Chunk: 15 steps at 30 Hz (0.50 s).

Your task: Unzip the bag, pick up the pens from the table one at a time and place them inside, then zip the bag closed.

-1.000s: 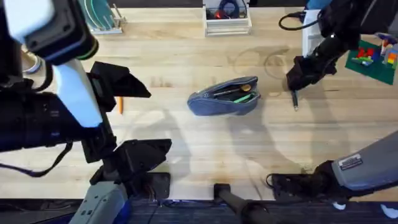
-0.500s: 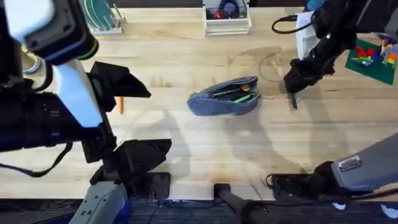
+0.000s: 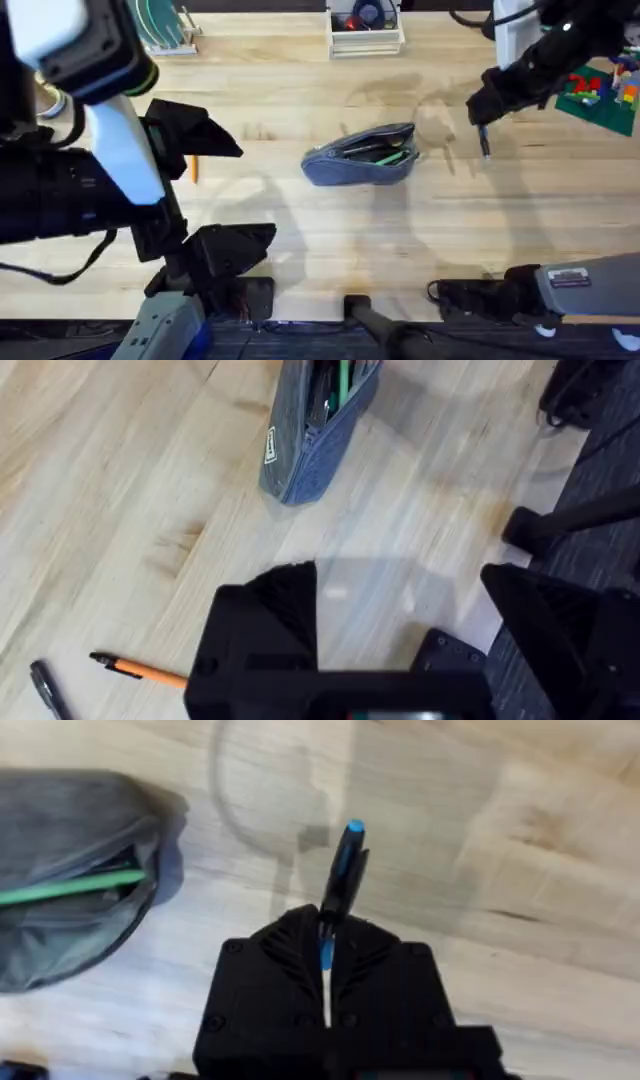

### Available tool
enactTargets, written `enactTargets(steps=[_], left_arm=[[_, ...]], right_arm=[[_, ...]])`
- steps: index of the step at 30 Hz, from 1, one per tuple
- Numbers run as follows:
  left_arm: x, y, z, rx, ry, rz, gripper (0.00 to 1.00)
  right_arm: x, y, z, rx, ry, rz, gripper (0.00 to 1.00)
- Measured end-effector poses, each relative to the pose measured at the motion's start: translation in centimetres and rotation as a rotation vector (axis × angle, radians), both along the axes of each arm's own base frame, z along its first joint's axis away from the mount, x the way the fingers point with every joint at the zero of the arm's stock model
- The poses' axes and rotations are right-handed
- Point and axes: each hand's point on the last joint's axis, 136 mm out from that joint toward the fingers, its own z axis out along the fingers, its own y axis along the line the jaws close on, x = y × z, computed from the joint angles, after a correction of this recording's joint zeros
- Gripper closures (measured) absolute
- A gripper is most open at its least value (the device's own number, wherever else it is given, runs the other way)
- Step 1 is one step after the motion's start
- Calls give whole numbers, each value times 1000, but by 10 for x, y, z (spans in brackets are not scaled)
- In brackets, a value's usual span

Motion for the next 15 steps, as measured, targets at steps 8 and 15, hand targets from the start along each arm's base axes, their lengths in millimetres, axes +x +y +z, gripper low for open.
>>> enactTargets(steps=[8,15], left_arm=[[0,0,0,0,0,0,5],[0,0,0,0,0,0,5]], right_arm=[[11,21,38,7,-127,301,970],[7,60,42,60,-182,766,970]])
